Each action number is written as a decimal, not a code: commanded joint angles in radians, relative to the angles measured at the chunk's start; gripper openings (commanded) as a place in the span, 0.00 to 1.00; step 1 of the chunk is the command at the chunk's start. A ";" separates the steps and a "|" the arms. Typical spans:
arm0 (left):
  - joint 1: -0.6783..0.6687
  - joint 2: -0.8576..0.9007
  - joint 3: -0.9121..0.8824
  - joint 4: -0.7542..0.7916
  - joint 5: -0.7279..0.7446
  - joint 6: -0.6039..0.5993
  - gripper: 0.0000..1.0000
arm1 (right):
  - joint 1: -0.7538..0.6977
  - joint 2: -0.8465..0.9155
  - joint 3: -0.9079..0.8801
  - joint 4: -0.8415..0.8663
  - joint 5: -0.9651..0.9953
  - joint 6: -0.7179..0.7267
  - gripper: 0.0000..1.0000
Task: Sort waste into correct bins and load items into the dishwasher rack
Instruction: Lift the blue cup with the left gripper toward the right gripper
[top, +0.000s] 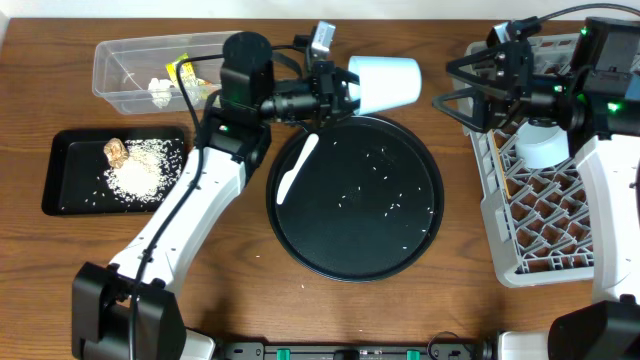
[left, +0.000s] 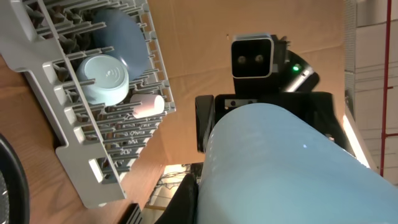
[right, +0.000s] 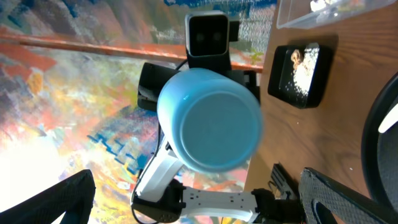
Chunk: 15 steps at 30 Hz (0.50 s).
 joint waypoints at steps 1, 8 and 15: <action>-0.014 0.030 0.016 0.019 -0.041 -0.022 0.06 | 0.019 0.008 -0.001 0.018 0.000 0.061 0.99; -0.041 0.035 0.016 0.159 -0.001 -0.118 0.06 | 0.044 0.008 -0.001 0.039 0.057 0.090 0.99; -0.046 0.036 0.016 0.169 -0.004 -0.122 0.06 | 0.061 0.008 -0.001 0.050 0.059 0.099 0.99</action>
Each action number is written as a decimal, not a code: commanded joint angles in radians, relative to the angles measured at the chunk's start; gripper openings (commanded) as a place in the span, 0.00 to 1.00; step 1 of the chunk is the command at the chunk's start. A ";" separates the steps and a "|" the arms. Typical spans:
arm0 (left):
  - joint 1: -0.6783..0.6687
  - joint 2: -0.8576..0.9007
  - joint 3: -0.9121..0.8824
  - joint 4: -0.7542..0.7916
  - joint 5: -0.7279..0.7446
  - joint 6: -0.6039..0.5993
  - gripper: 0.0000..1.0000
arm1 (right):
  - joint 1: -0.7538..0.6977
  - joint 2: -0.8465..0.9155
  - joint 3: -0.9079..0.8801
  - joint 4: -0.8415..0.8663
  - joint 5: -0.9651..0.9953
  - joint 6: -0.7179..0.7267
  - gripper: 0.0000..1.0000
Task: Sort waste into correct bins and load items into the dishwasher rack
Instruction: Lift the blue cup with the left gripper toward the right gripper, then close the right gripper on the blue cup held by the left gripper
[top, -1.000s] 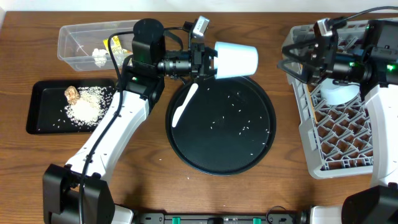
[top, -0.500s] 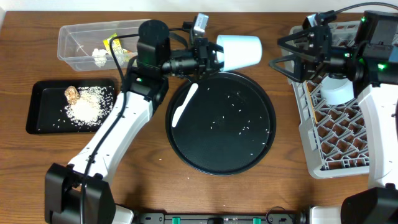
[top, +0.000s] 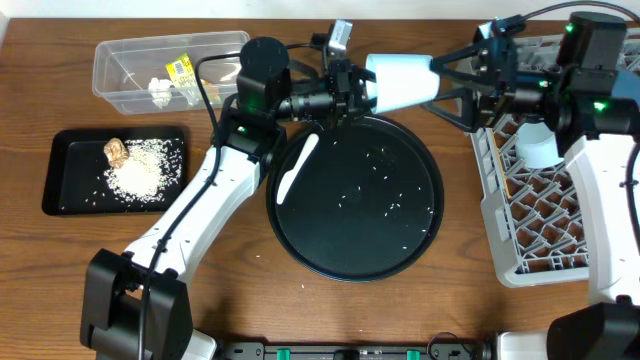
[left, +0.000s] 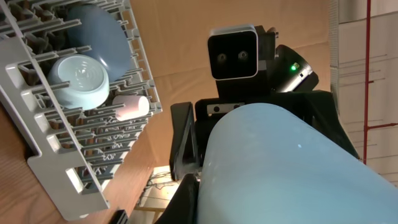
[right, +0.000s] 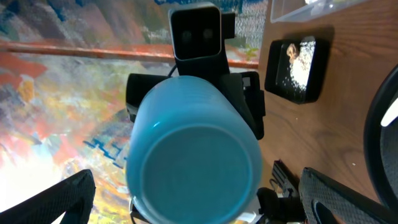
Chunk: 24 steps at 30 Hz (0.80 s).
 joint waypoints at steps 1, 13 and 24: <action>-0.001 -0.002 0.016 0.007 0.018 -0.015 0.06 | 0.012 0.008 -0.001 0.005 0.002 0.016 0.99; -0.026 -0.002 0.016 0.007 0.021 -0.026 0.06 | 0.012 0.008 -0.001 0.057 0.003 0.063 0.98; -0.033 -0.002 0.016 0.008 0.021 -0.026 0.07 | 0.012 0.008 -0.001 0.057 0.013 0.063 0.88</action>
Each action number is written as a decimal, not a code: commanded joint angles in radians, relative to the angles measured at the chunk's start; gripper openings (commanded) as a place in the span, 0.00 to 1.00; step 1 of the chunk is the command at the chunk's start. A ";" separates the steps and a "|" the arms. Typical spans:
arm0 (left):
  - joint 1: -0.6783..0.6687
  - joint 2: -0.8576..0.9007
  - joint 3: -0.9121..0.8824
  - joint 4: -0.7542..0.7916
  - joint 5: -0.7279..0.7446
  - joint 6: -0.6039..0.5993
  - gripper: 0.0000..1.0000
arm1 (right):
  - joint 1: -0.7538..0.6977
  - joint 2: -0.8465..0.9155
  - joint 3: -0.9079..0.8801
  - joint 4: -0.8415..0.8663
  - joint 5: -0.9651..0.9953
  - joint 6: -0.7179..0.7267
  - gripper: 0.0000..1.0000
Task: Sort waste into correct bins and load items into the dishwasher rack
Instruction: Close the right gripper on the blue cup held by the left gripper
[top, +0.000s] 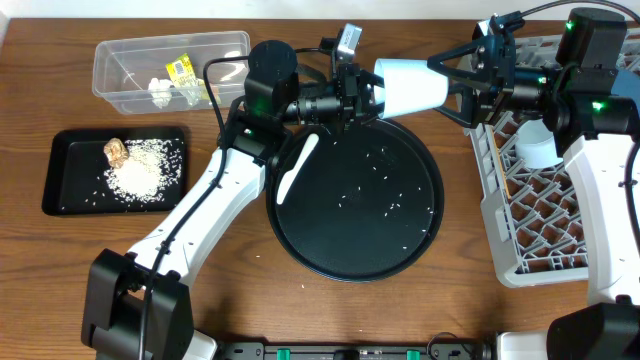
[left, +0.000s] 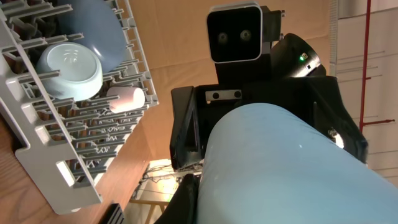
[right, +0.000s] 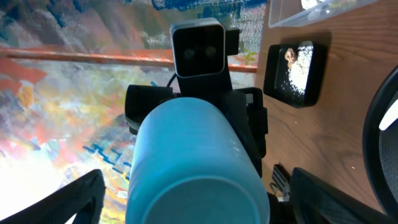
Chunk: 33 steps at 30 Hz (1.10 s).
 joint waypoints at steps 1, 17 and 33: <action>-0.003 -0.002 0.016 0.006 0.018 -0.005 0.07 | 0.010 0.008 -0.001 0.002 -0.005 0.005 0.87; -0.003 -0.002 0.016 0.006 0.013 -0.005 0.08 | 0.049 0.008 -0.001 0.035 0.006 0.035 0.86; 0.036 -0.002 0.016 0.005 0.007 -0.005 0.08 | 0.048 0.008 -0.001 0.035 -0.006 0.030 0.82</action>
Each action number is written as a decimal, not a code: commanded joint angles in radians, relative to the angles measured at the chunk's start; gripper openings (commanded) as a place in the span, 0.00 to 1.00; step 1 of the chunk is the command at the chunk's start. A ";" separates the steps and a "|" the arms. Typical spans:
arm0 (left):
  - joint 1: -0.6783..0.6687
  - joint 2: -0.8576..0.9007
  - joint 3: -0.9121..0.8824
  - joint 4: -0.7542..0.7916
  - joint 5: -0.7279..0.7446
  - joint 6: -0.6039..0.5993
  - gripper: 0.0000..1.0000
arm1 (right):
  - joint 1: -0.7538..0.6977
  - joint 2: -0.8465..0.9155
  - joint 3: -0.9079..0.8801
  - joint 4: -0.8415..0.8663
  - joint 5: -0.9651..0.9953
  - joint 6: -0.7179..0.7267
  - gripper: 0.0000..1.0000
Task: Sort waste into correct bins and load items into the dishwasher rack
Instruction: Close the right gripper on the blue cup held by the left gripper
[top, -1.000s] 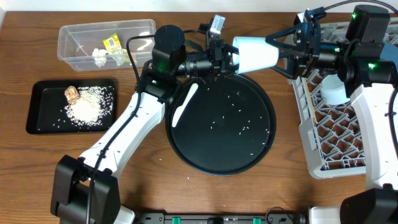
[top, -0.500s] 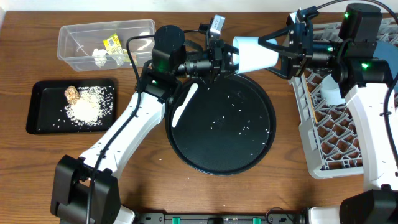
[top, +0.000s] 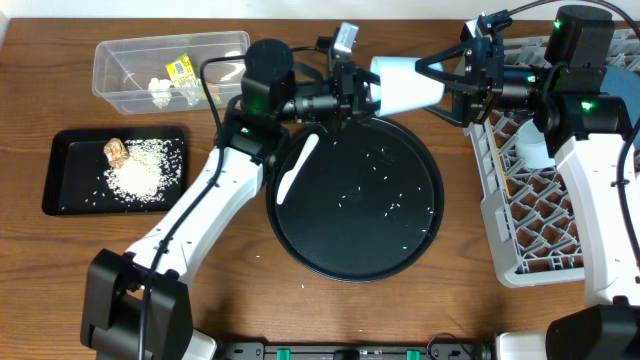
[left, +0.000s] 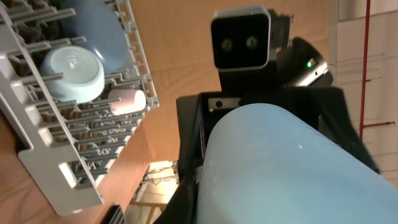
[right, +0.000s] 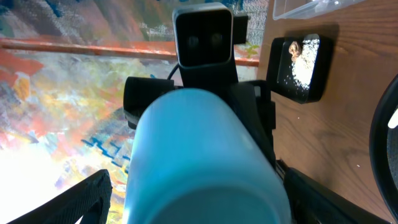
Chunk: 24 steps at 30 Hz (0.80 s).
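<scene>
A light blue cup (top: 405, 84) hangs on its side above the far rim of the round black tray (top: 425, 235). My left gripper (top: 362, 90) is shut on its open end. In the left wrist view the cup (left: 280, 168) fills the lower frame and hides the fingers. My right gripper (top: 440, 78) is open, with the cup's base end between its fingers. The right wrist view shows the cup (right: 205, 162) between the two fingers (right: 81, 199), which stand apart from its sides. The dishwasher rack (top: 500, 225) sits at the right.
The rack holds a pale blue bowl (left: 74, 68), a blue plate (left: 93, 25) and a small white cup (top: 535, 145). A white utensil (top: 293, 168) and rice grains lie on the round tray. A black tray of food scraps (top: 70, 195) and a clear bin (top: 110, 85) are at the left.
My right gripper has moved left, so more of the cup lies between its open fingers. The left gripper and the cup have shifted slightly, still shut on it.
At first my left gripper held the cup over the tray's far rim, with the right gripper open over the rack. The cup then stood further right, its base at the right fingertips. Since then the open right fingers have come to stand around it.
</scene>
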 joint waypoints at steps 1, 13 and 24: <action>0.017 -0.002 0.016 0.006 0.008 -0.004 0.08 | 0.006 0.007 -0.001 0.003 -0.013 0.005 0.82; 0.017 -0.002 0.016 0.006 0.027 -0.005 0.08 | 0.007 0.007 -0.001 0.005 -0.012 0.005 0.82; 0.017 -0.002 0.016 0.005 0.045 -0.009 0.08 | 0.007 0.007 -0.001 0.011 -0.008 0.005 0.82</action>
